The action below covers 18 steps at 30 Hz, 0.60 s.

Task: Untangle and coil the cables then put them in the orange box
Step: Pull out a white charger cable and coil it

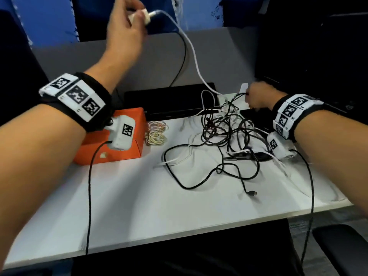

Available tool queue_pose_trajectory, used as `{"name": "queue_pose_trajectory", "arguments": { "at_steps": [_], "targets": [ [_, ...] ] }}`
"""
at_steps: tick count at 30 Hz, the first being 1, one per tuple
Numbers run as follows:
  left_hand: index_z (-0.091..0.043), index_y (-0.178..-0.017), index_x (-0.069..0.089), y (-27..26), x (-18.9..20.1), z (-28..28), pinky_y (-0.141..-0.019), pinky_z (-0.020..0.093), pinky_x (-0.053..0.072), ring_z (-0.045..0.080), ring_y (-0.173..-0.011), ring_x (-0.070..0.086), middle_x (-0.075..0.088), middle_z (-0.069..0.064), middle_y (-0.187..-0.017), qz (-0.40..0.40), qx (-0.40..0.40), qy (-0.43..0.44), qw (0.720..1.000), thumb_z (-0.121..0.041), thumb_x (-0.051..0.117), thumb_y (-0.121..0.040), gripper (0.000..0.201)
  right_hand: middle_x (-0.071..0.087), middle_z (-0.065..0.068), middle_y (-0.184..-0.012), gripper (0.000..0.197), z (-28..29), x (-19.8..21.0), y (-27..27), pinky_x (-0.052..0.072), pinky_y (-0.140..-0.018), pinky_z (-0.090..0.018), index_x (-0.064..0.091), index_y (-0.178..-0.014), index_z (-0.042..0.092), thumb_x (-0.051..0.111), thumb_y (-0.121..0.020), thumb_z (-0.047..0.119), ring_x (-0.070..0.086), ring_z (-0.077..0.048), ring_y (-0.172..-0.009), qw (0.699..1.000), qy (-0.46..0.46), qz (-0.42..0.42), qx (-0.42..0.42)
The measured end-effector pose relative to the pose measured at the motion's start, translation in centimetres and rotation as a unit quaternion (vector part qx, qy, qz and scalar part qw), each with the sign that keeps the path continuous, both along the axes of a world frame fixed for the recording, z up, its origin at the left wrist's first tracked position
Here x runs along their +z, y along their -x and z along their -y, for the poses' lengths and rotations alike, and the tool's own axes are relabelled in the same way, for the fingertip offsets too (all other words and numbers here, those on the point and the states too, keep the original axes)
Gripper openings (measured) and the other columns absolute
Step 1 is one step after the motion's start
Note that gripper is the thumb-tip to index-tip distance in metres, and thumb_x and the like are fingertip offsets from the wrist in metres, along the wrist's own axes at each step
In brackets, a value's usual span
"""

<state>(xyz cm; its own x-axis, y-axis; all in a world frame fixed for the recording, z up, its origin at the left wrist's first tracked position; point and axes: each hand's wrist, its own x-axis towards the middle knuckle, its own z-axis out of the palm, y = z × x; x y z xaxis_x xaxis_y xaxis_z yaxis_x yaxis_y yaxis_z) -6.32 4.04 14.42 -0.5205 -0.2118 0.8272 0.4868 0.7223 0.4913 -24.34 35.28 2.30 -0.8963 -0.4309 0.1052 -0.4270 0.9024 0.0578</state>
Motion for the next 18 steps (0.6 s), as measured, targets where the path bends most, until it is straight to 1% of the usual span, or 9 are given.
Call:
{"name": "queue_pose_trajectory", "arguments": {
  "at_steps": [2, 4, 6, 9, 10, 12, 15, 17, 18],
  "targets": [
    [-0.022, -0.109, 0.050, -0.6, -0.3, 0.4, -0.069, 0.039, 0.057, 0.014, -0.080, 0.060, 0.059, -0.002, -0.097, 0.028, -0.004, 0.018, 0.999, -0.024, 0.046, -0.102, 0.008, 0.066, -0.025, -0.126, 0.036, 1.1, 1.9, -0.7, 0.056, -0.093, -0.042, 0.066, -0.122, -0.002, 0.058, -0.091, 0.014, 0.065, -0.042, -0.112, 0.998, 0.055, 0.002, -0.003],
    [-0.020, -0.112, 0.050, -0.9, -0.9, 0.2, -0.070, 0.032, 0.057, 0.014, -0.083, 0.061, 0.057, -0.003, -0.098, 0.042, -0.011, 0.029, 0.999, -0.022, 0.044, -0.104, 0.011, 0.052, -0.016, -0.150, 0.056, 2.9, 3.9, -3.0, 0.043, -0.113, -0.041, 0.050, -0.147, 0.005, 0.062, -0.093, 0.013, 0.052, -0.034, -0.136, 0.989, 0.106, 0.079, 0.063],
    [-0.020, -0.116, 0.052, -1.0, -1.1, -0.3, -0.070, 0.030, 0.059, 0.012, -0.086, 0.061, 0.057, -0.002, -0.102, 0.044, -0.019, 0.032, 0.998, -0.022, 0.044, -0.104, 0.015, 0.052, -0.004, -0.152, 0.062, 5.1, 5.0, -5.9, 0.036, -0.118, -0.038, 0.044, -0.153, 0.018, 0.063, -0.095, 0.013, 0.047, -0.023, -0.141, 0.943, 0.214, 0.200, 0.158],
    [-0.020, -0.124, 0.056, -1.0, -0.7, -0.7, -0.069, 0.027, 0.058, 0.010, -0.086, 0.062, 0.059, -0.003, -0.107, 0.036, -0.015, 0.040, 0.998, -0.022, 0.043, -0.105, 0.023, 0.075, -0.003, -0.114, 0.033, 7.4, 4.7, -8.2, 0.048, -0.089, -0.026, 0.058, -0.135, 0.020, 0.057, -0.102, 0.018, 0.069, -0.014, -0.105, 0.882, 0.247, 0.317, 0.246],
    [-0.019, -0.125, 0.058, -1.0, -0.5, -0.4, -0.068, 0.026, 0.057, 0.009, -0.084, 0.061, 0.060, -0.005, -0.106, 0.031, -0.002, 0.036, 0.999, -0.022, 0.042, -0.105, 0.026, 0.076, -0.005, -0.095, 0.023, 7.6, 4.2, -8.2, 0.051, -0.080, -0.025, 0.062, -0.126, 0.016, 0.052, -0.106, 0.019, 0.072, -0.015, -0.089, 0.875, 0.237, 0.339, 0.251],
    [-0.019, -0.123, 0.062, -1.1, -0.2, 1.0, -0.073, 0.030, 0.057, 0.006, -0.086, 0.061, 0.062, -0.008, -0.105, 0.014, 0.046, 0.009, 0.999, -0.026, 0.042, -0.104, 0.028, 0.064, -0.005, -0.069, 0.027, 7.1, 3.0, -6.5, 0.054, -0.071, -0.029, 0.066, -0.108, 0.011, 0.042, -0.111, 0.023, 0.068, -0.017, -0.065, 0.888, 0.240, 0.315, 0.235],
    [-0.022, -0.112, 0.062, -1.3, -0.4, 3.7, -0.085, 0.020, 0.054, 0.001, -0.091, 0.061, 0.063, -0.006, -0.109, -0.018, 0.138, -0.077, 0.987, -0.022, 0.042, -0.103, 0.022, 0.055, -0.004, -0.066, 0.031, 4.1, 1.9, -2.1, 0.046, -0.060, -0.031, 0.063, -0.090, 0.015, 0.039, -0.109, 0.020, 0.060, -0.015, -0.053, 0.938, 0.286, 0.144, 0.135],
    [-0.024, -0.105, 0.057, -1.6, -1.3, 4.8, -0.081, 0.008, 0.047, -0.007, -0.085, 0.055, 0.060, -0.006, -0.106, -0.011, 0.188, -0.131, 0.973, -0.016, 0.042, -0.104, 0.017, 0.060, -0.014, -0.077, 0.028, 2.1, 1.7, 0.1, 0.048, -0.054, -0.029, 0.060, -0.088, 0.014, 0.040, -0.107, 0.014, 0.059, -0.026, -0.061, 0.948, 0.300, 0.078, 0.075],
    [-0.026, -0.101, 0.058, -1.4, -2.0, 5.1, -0.079, 0.015, 0.051, -0.002, -0.083, 0.057, 0.060, -0.005, -0.102, 0.008, 0.194, -0.155, 0.969, -0.018, 0.043, -0.102, 0.017, 0.060, -0.019, -0.084, 0.028, 1.6, 1.8, 0.6, 0.049, -0.049, -0.028, 0.058, -0.086, 0.015, 0.040, -0.106, 0.012, 0.058, -0.029, -0.063, 0.942, 0.323, 0.077, 0.051]
  ]
}}
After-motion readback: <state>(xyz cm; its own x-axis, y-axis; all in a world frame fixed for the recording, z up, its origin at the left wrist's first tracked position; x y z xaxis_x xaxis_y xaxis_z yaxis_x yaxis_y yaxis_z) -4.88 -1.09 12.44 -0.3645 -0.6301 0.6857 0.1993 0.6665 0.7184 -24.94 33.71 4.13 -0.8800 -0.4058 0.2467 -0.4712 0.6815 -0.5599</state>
